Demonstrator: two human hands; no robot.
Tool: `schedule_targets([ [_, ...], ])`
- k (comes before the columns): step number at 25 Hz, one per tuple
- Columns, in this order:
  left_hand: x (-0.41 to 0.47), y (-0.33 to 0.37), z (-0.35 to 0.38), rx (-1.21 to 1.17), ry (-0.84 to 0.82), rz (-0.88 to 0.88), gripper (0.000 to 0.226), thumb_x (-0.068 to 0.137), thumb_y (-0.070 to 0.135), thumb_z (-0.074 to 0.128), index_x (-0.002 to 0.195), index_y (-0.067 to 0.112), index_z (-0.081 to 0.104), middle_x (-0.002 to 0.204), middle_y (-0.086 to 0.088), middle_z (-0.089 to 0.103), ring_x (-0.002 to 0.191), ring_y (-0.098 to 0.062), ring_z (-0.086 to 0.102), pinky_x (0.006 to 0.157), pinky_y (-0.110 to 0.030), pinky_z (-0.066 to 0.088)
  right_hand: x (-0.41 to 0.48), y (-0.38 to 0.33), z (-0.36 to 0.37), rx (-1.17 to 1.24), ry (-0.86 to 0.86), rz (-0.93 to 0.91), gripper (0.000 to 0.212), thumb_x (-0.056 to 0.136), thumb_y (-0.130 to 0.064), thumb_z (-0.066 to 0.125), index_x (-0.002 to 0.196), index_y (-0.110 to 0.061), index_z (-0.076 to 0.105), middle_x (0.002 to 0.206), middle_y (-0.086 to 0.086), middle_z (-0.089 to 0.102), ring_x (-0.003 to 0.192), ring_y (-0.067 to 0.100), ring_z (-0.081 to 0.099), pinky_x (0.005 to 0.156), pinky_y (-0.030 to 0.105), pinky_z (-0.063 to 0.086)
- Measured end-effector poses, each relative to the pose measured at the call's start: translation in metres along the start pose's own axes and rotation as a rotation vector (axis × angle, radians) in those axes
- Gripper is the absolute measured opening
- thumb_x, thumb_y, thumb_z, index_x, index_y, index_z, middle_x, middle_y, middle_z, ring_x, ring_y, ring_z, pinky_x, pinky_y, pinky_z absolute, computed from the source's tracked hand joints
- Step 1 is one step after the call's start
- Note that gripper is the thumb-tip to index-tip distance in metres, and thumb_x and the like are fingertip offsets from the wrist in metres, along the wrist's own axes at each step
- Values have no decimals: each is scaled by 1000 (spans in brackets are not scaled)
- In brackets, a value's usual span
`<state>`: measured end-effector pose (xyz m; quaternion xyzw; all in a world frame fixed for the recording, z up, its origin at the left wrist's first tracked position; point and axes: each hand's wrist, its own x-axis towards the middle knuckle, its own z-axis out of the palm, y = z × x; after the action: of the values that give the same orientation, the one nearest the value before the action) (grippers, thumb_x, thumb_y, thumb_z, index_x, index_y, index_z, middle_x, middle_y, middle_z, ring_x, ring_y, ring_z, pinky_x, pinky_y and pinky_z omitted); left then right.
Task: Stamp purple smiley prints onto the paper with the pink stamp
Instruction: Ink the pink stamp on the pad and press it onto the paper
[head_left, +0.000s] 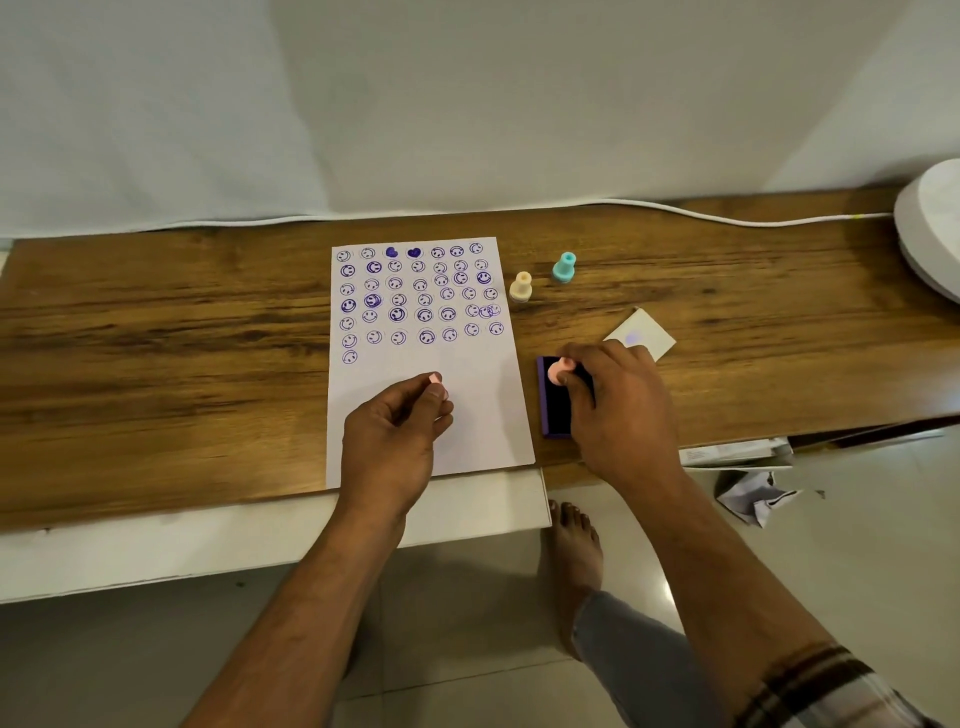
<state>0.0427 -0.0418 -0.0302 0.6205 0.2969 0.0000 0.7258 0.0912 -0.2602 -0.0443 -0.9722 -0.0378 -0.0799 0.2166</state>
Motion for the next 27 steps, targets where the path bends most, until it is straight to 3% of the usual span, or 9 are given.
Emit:
schedule_targets([
  [4,1,2,-2,5,6,12,19,95,19,72,113,20,78,104,-1,81,99,-18,78,96,-41,61,-3,1,1,-46,24,-16,22,96,-19,71,118,-18,70,112,4,73,102,27,58,78,38,46],
  [11,0,0,-2,11,9,-2,20,95,20,72,114,20,78,106,-1,81,99,-16,78,96,-40,61,-6,-8,4,-96,-1,62,34,91,-11,74,124,-15,70,120,10,73,110,35,58,86,48,49],
  [18,-1,-1,-3,2,32,-7,17,95,19,72,111,22,79,104,2,81,97,-14,78,93,-35,62,-6,-15,5,-159,-22,108,39,89,-14,76,127,-15,69,123,10,73,115,35,56,91,49,47],
  [27,0,2,-5,47,47,6,20,95,20,72,114,22,78,106,1,80,98,-16,77,94,-35,61,-3,1,1,-61,-49,44,32,95,-13,72,127,-18,71,124,5,74,111,34,56,88,52,51],
])
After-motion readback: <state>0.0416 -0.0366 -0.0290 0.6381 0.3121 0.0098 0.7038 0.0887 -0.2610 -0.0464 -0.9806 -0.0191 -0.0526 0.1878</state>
